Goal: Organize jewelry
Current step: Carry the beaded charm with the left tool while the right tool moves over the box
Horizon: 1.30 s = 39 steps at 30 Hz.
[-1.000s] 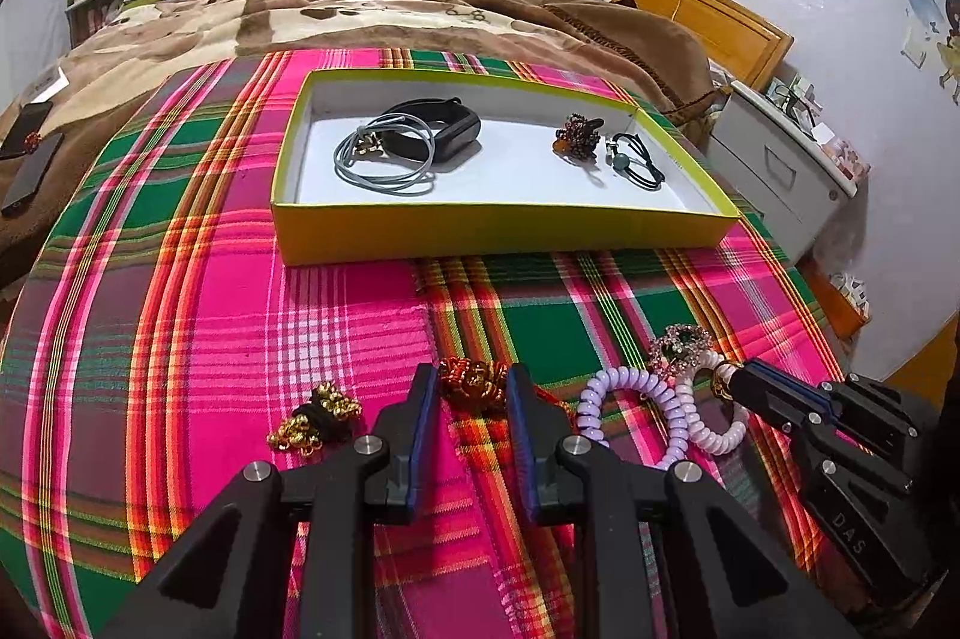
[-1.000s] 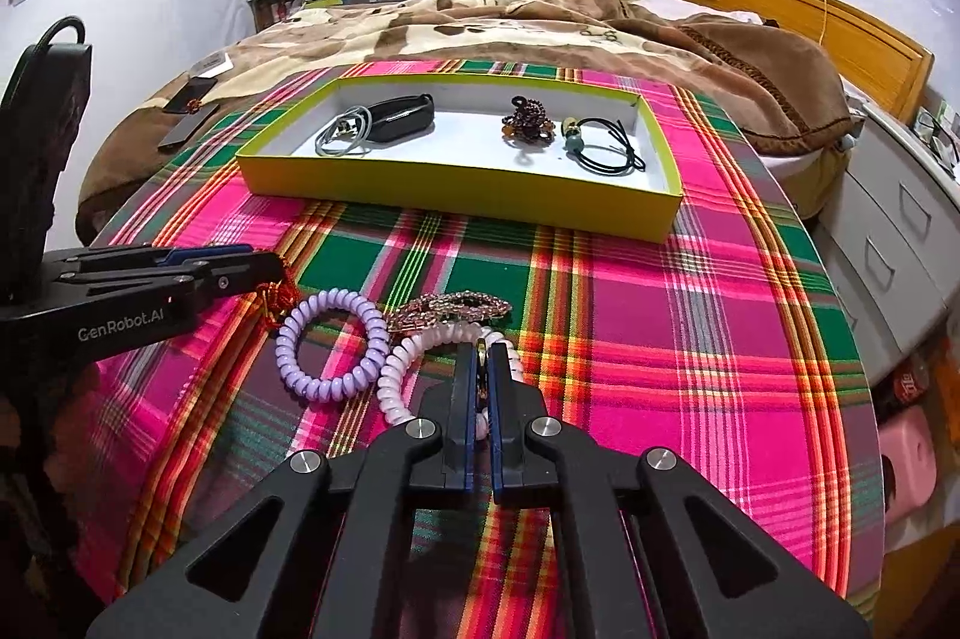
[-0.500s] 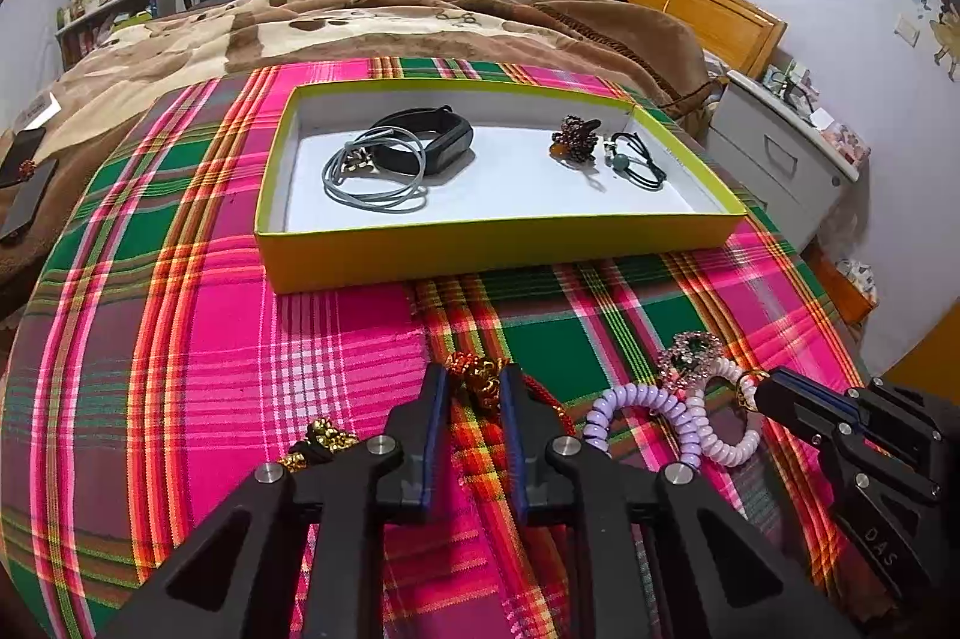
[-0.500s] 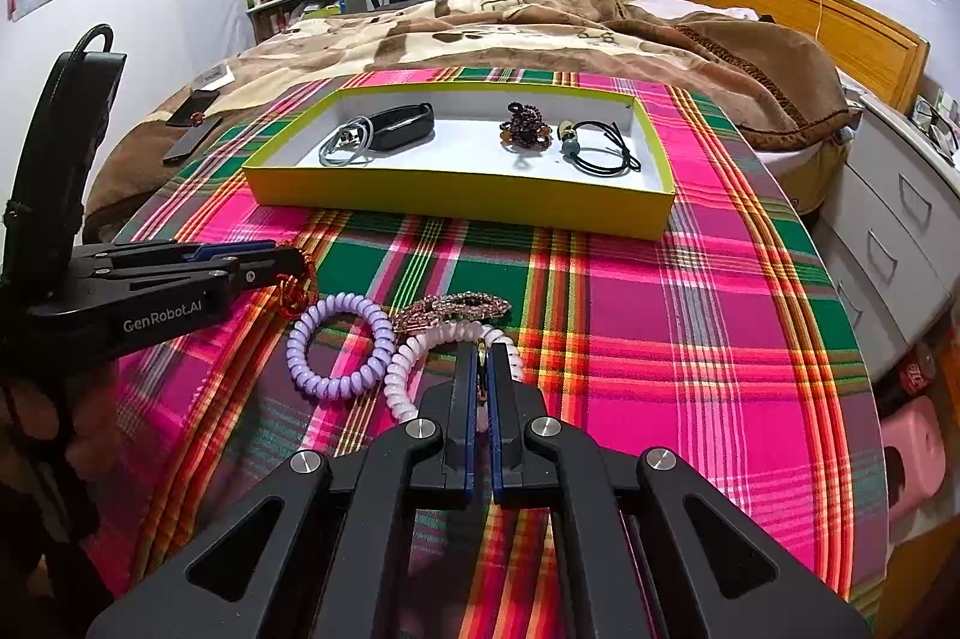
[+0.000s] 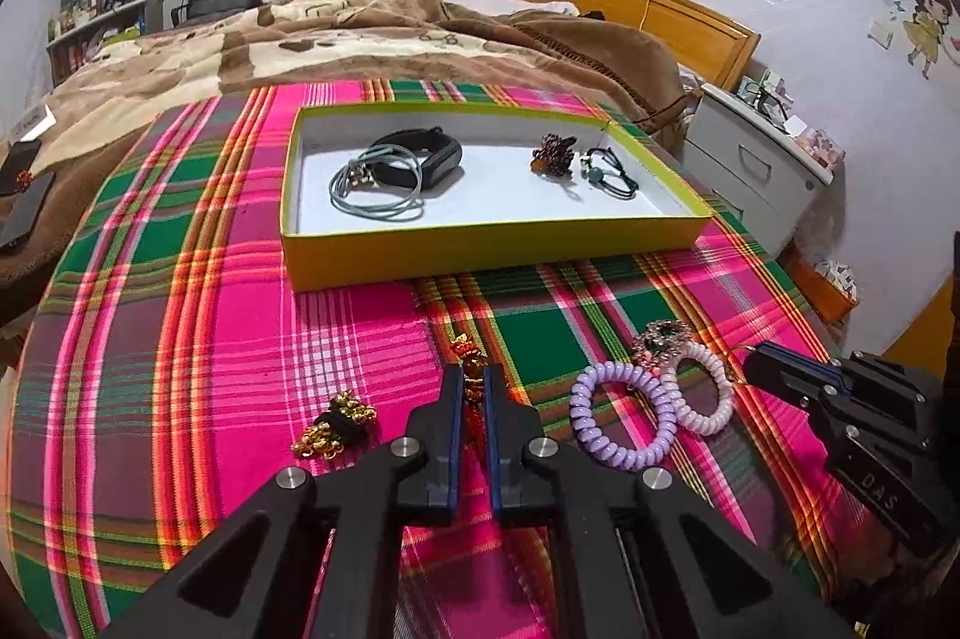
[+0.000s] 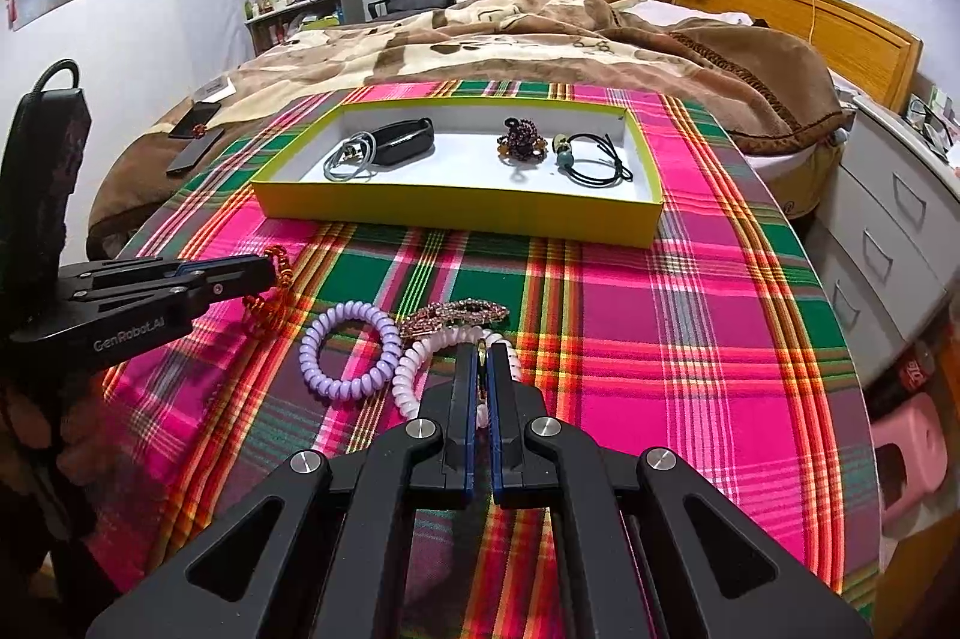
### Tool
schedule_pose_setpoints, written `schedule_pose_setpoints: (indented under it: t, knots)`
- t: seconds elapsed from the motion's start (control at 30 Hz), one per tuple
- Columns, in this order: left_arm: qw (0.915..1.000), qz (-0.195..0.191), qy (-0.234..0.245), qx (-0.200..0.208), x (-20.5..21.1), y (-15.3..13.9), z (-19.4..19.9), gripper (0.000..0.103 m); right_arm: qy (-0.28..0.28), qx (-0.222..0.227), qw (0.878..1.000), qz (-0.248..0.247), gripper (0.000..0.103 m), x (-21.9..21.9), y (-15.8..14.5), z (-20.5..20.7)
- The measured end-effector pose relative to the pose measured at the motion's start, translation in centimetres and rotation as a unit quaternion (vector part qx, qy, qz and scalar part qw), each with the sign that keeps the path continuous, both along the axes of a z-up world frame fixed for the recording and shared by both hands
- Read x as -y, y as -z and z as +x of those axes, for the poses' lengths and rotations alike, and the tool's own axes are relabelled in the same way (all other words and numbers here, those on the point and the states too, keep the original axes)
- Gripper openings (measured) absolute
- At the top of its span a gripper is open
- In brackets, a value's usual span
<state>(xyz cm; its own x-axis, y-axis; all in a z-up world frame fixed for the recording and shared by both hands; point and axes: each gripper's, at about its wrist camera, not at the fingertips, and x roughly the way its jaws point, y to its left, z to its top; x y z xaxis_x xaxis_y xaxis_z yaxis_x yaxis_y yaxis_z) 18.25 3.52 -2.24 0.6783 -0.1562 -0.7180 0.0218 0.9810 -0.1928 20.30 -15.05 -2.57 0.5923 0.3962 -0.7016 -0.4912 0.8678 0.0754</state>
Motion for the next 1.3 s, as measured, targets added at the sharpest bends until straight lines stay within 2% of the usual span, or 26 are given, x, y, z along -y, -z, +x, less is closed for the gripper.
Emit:
schedule_pose_setpoints:
  t: [0.33,0.57,1.03,1.3]
  knots:
    - [0.9995,0.006,0.009,0.03,0.1,-2.4,-1.4,0.006,0.003,0.015,1.0,0.012,0.003,0.1,-1.5,-0.4]
    - [0.9987,0.013,0.011,0.047,0.1,-3.9,-1.1,0.006,0.005,0.027,0.999,0.018,0.003,0.1,-2.8,0.2]
    - [0.9962,0.031,0.032,0.075,0.4,-6.4,3.2,0.006,0.007,0.042,0.999,0.031,0.003,-0.7,-4.6,4.8]
    - [0.9958,0.04,0.039,0.073,0.3,-6.0,6.7,0.006,0.009,0.036,0.999,0.031,0.003,-1.3,-4.3,7.9]
